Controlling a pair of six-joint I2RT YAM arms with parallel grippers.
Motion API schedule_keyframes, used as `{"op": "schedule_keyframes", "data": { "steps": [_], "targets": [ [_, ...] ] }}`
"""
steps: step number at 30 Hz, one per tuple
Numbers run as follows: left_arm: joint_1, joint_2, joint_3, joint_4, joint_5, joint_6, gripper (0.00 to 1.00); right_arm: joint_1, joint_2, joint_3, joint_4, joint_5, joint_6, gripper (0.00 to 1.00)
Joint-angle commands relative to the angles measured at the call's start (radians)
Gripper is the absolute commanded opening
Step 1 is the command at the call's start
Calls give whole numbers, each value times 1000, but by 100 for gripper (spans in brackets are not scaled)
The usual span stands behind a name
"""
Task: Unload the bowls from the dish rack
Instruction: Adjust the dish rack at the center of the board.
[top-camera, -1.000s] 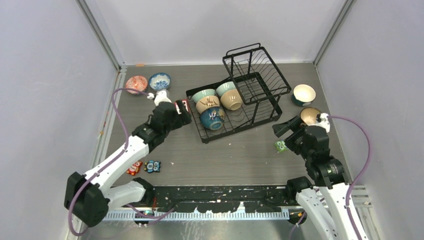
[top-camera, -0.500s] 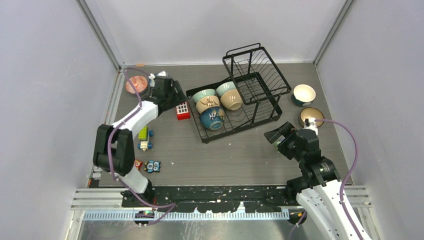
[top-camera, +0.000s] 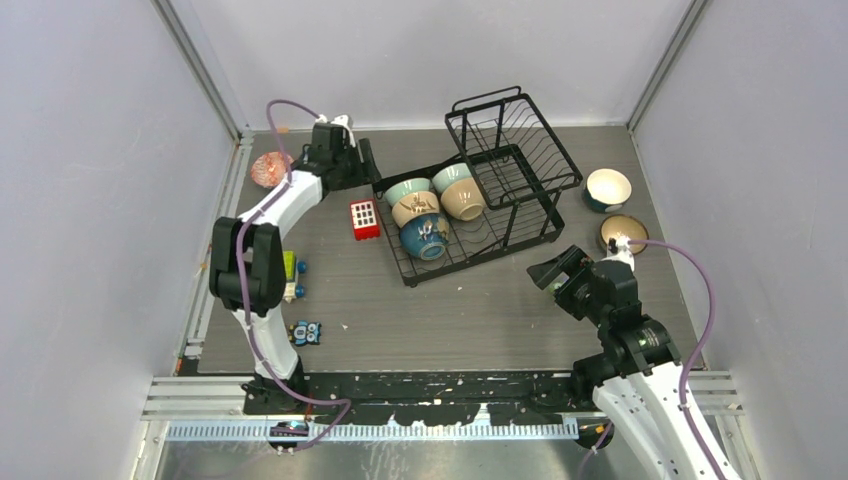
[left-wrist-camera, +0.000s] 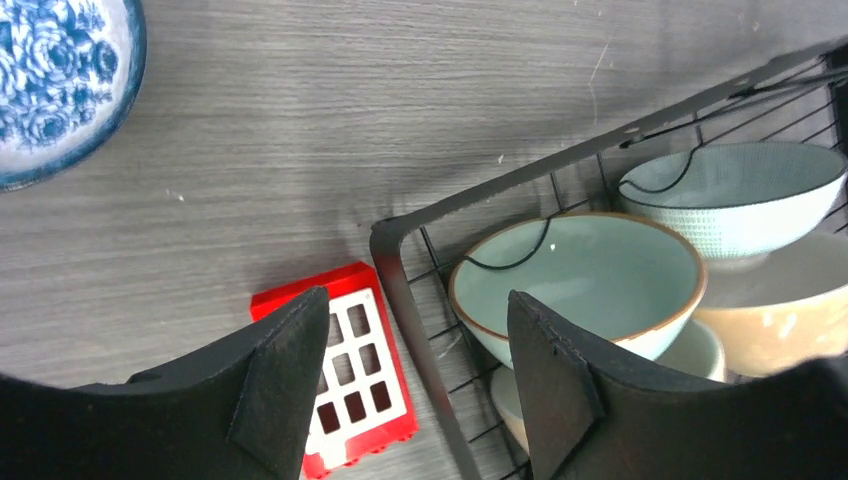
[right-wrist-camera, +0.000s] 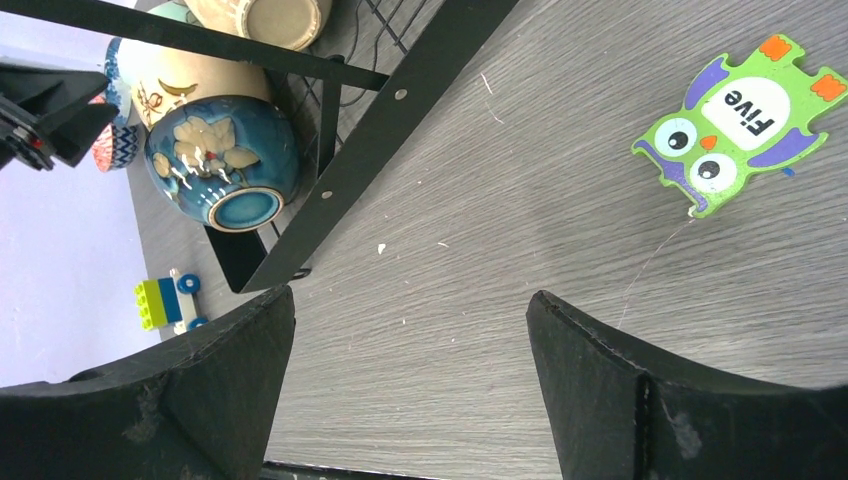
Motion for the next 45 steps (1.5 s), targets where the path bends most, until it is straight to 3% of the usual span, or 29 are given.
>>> {"op": "schedule_keyframes", "data": {
  "steps": [1,6,28,32,39,45],
  "targets": [
    [8,42,111,-65,54,180,67,8,-19,0,12,-9,-21,89],
    [11,70,142,-88,22,242,66,11,-26,17,0,-9,-38,89],
    [-4,212,201,-110,-2,211,55,29,-16,53,-7,13,-66,89],
    [-14,231,216,-126,-5,190,45,29,-7,46,15,28,-37,89],
    [-29,210,166,-98,-15,149,15,29,17,66,50,66,-12,89],
    [-32,145,63,-53,-47,89,1,29,33,97,53,112,-27,91]
  ]
}}
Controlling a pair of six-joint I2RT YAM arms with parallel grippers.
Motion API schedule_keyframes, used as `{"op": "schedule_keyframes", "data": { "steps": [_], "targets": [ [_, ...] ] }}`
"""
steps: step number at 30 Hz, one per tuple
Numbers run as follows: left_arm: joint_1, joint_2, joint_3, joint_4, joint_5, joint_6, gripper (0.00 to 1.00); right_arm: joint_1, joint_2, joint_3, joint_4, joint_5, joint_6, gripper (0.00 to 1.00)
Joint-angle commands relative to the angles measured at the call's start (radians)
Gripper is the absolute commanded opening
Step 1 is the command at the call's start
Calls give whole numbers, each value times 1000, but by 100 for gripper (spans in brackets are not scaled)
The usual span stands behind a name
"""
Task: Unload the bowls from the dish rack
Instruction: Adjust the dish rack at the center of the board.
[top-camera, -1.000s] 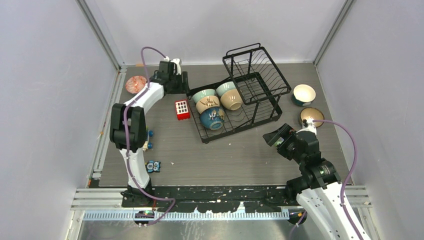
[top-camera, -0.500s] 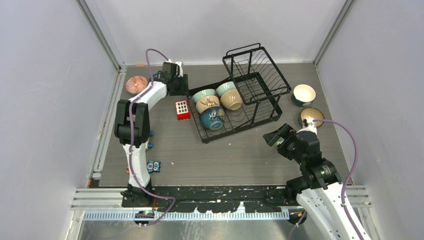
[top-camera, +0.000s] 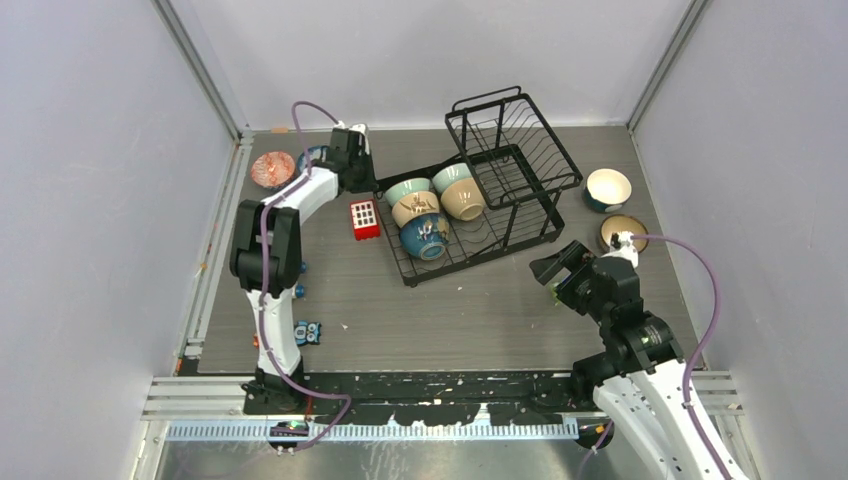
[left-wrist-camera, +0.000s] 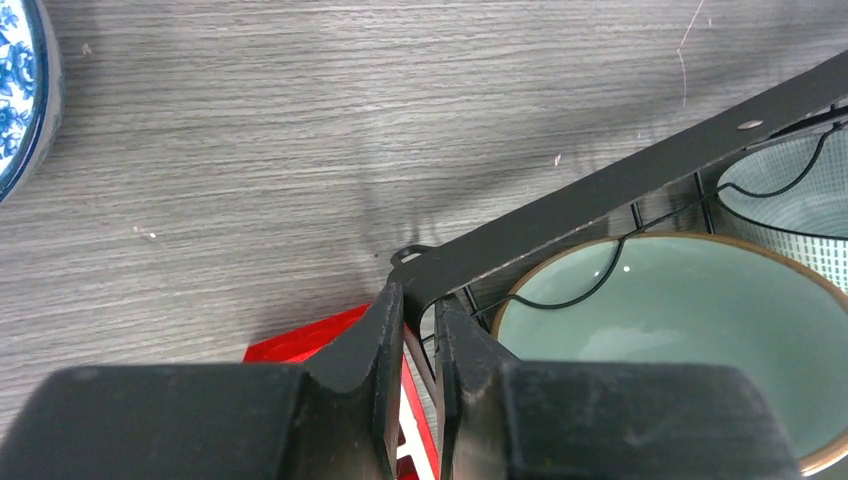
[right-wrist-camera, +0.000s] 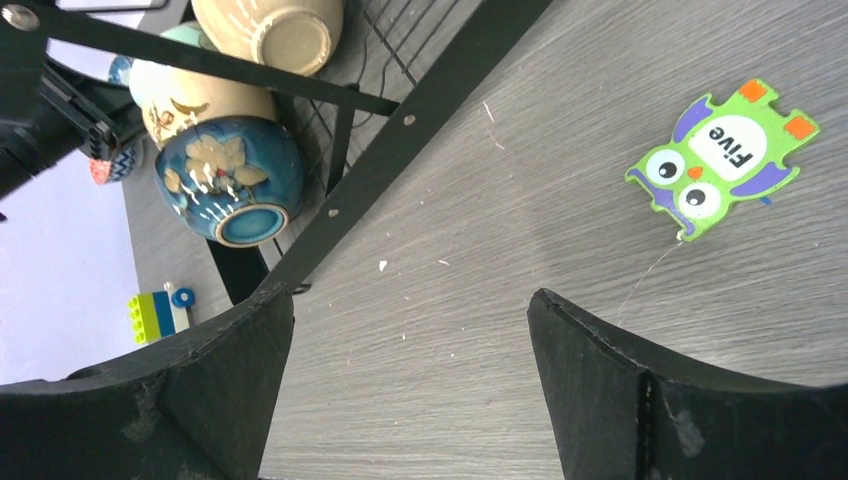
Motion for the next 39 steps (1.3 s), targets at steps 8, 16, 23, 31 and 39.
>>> {"op": "schedule_keyframes", "data": {
  "steps": [8,16,23,31,39],
  "targets": [
    [-14,-230,-270,99,-58,-168,0,4,119,185,51,144,-68,93],
    [-70,-359,-350,72,-154,-180,0,4,119,241,91,166,-67,93],
    [-131,-434,-445,85,-197,-207,0,4,140,381,65,145,-104,95],
    [-186,-525,-562,124,-211,-276,0,4,339,545,66,123,-88,97],
    [-277,-583,-615,124,-240,-303,0,1,496,661,5,167,-120,97]
  ]
}}
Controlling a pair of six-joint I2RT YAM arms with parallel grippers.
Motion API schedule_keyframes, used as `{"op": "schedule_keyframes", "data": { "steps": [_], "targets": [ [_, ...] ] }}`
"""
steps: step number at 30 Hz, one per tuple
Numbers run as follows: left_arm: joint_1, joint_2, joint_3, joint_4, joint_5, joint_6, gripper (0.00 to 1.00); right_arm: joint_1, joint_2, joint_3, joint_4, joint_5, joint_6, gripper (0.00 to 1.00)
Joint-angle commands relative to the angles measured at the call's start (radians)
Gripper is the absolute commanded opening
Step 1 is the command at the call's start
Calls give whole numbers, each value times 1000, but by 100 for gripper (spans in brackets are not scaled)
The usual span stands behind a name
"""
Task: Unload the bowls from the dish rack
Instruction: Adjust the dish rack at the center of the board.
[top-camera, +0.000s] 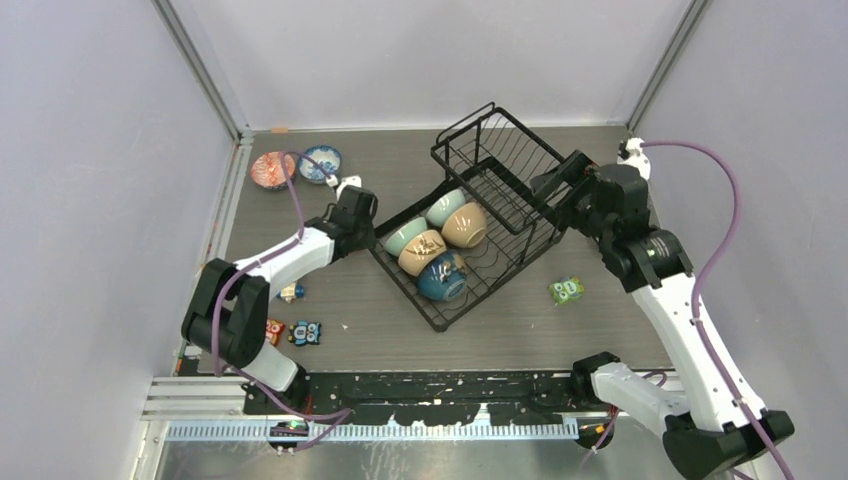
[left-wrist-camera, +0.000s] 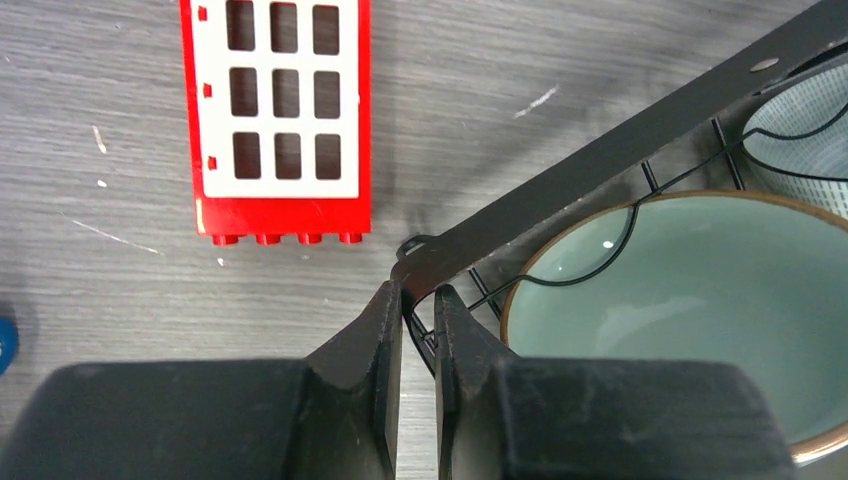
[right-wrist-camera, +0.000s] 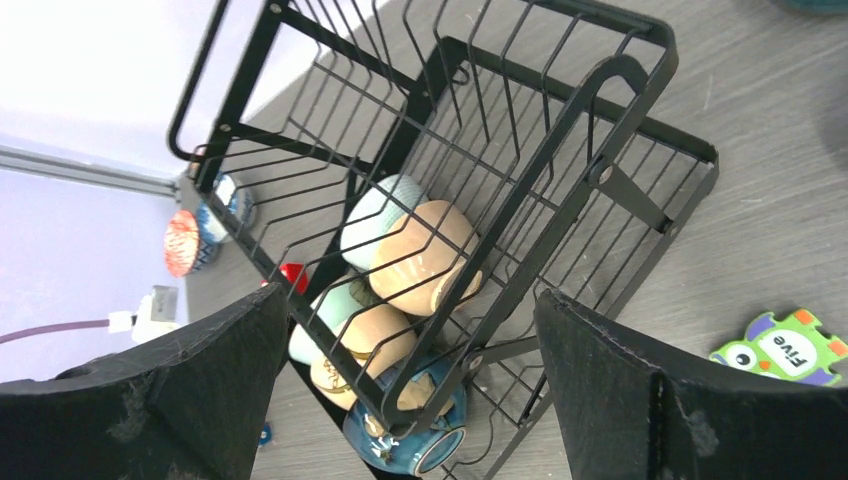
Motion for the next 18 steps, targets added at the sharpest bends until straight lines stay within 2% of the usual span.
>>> {"op": "schedule_keyframes", "data": {
  "steps": [1,11,18],
  "targets": [
    [-85,-89,-10,69,70,-34,0,0,26,72,-53,58,-37,97],
    [-120,-118,-57,77,34,-56,0,-3,-84,66,-167,160,-90,97],
    [-123,-165,-111,80,35,-75,0,-10,-75,6,-107,94,-53,98]
  ]
}}
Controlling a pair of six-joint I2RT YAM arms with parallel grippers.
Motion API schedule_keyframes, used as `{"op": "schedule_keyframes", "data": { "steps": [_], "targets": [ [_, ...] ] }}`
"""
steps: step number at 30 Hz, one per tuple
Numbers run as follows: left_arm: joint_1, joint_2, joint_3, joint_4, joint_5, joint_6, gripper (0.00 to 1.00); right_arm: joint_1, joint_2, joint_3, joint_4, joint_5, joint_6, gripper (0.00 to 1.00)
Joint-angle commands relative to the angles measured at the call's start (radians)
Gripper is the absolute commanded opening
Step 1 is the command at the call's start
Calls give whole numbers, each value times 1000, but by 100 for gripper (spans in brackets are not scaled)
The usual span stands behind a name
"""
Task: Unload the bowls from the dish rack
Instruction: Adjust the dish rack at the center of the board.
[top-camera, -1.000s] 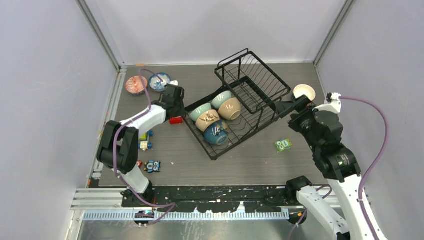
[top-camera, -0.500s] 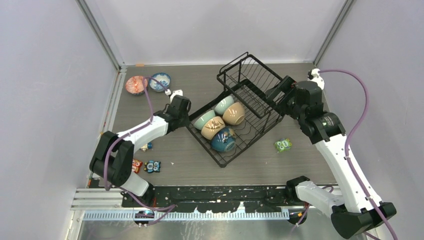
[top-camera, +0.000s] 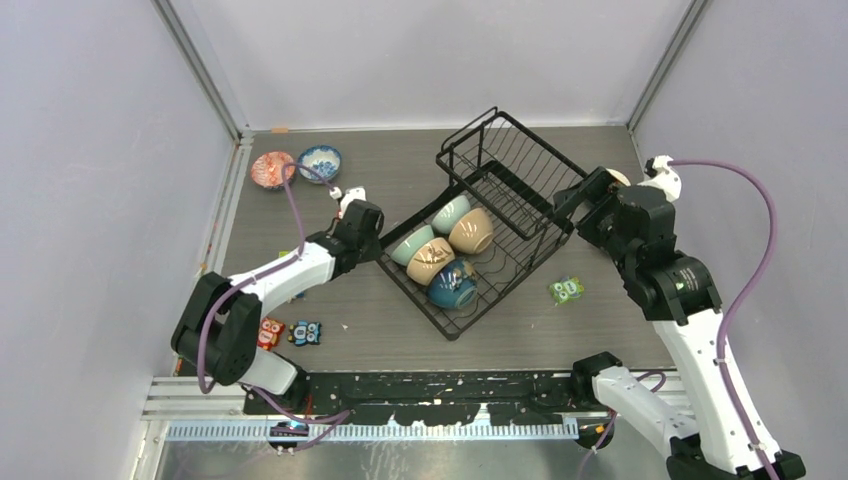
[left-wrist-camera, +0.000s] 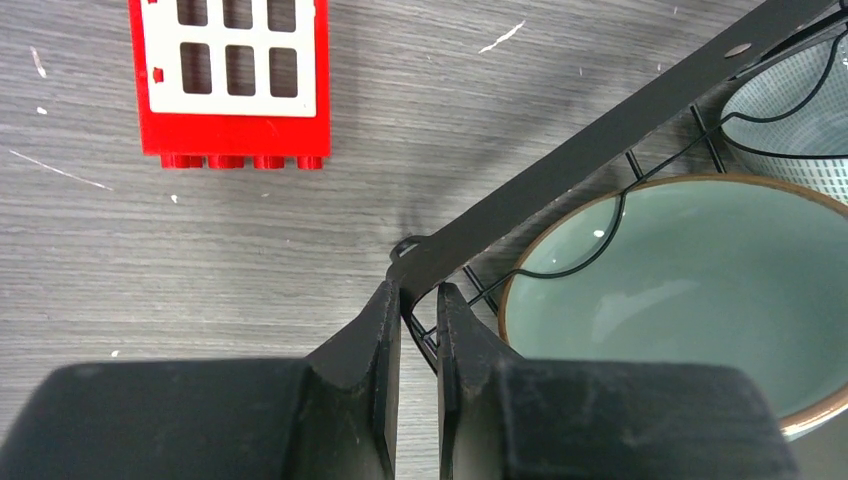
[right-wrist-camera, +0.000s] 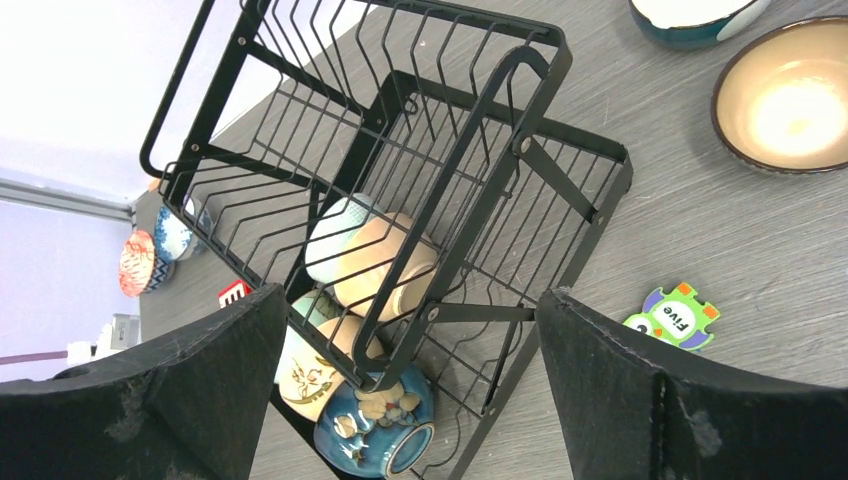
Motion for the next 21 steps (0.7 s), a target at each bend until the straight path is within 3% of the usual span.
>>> {"op": "schedule_keyframes", "data": {
  "steps": [1,21],
  "targets": [
    [-31,-95,-33,66,80,-12,0,-8,41,-18,67,-23,15,98],
    [-117,-147,-150,129,50,-88,0,-68,244,-25,187,-110,-3,96]
  ]
}}
